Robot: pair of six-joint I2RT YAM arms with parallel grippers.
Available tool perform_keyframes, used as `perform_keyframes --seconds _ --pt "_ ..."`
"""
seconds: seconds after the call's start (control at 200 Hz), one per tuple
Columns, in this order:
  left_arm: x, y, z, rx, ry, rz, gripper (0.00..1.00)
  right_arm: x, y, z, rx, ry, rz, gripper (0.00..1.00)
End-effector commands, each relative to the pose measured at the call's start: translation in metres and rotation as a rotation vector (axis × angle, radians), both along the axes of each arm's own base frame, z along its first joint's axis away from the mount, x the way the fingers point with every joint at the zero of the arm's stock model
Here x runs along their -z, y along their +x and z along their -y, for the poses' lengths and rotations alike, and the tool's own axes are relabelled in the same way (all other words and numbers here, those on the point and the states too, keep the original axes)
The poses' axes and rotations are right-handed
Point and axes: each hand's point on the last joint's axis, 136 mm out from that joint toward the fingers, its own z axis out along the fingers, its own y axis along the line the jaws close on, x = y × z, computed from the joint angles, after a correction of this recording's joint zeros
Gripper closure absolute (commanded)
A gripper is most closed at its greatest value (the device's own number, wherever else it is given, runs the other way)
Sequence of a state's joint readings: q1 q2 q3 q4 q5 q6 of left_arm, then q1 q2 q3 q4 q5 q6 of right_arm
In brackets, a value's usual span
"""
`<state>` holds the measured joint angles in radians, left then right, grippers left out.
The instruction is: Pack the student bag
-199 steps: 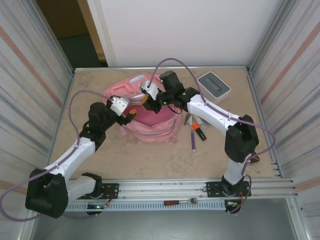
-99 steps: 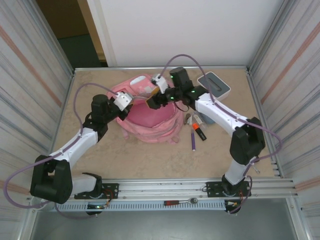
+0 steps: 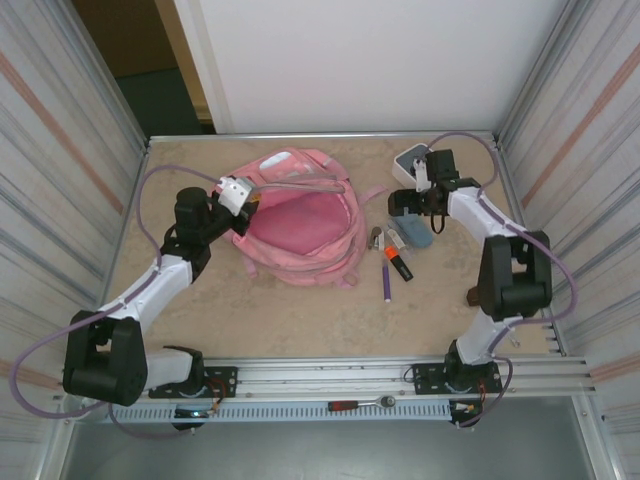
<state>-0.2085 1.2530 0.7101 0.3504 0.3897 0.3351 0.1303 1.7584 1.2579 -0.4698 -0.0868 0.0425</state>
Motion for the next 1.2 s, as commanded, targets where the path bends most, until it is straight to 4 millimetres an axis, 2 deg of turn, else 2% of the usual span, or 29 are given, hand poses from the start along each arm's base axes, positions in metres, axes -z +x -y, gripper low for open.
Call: perform_keyframes --seconds 0.0,0.065,0.165,0.376,0.621,0.716,0.771,0.817,0.892,0.952,1.022,1.077,1.197 --pt "-0.012 0.003 0.0 0.006 -0.049 0.035 1.0 0.024 -0.002 0.012 -0.017 -0.09 -0.097 0.01" --pt "-0.01 0.002 0.0 0.005 -0.046 0.034 1.0 0.037 0.0 0.013 -0.028 -0.101 -0.137 0.0" --pt "-0.01 0.001 0.0 0.005 -0.041 0.037 1.0 0.046 0.0 0.013 -0.031 -0.098 -0.164 0.01" --pt "-0.009 -0.001 -0.001 0.006 -0.033 0.036 1.0 0.058 0.001 0.028 0.015 -0.027 -0.214 0.13" --pt "-0.004 -0.001 -0.003 -0.003 -0.024 0.023 1.0 0.07 -0.002 0.036 0.033 -0.02 -0.256 0.37" --pt "-0.008 0.0 -0.004 -0.01 -0.051 0.012 1.0 0.068 -0.002 0.034 0.035 -0.006 -0.25 0.52" --pt "-0.014 0.002 -0.005 -0.02 -0.085 0.002 1.0 0.057 -0.001 0.034 0.041 0.003 -0.225 0.58" --pt "-0.021 0.003 -0.006 -0.028 -0.128 -0.008 1.0 0.046 0.0 0.033 0.048 0.007 -0.199 0.59" --pt "-0.036 0.005 -0.009 -0.046 -0.214 -0.027 1.0 0.014 0.002 0.025 0.044 0.03 -0.115 0.6" --pt "-0.047 0.003 -0.008 -0.039 -0.276 -0.036 1.0 -0.014 0.002 0.011 0.025 0.077 -0.039 0.59" --pt "-0.054 0.002 -0.007 -0.031 -0.326 -0.046 1.0 -0.048 -0.002 -0.017 -0.022 0.167 0.046 0.58" --pt "-0.057 0.003 -0.007 -0.033 -0.357 -0.055 1.0 -0.071 -0.008 -0.046 -0.076 0.263 0.097 0.57" --pt "-0.058 0.009 -0.008 -0.029 -0.395 -0.071 1.0 -0.106 -0.028 -0.117 -0.199 0.458 0.137 0.57"
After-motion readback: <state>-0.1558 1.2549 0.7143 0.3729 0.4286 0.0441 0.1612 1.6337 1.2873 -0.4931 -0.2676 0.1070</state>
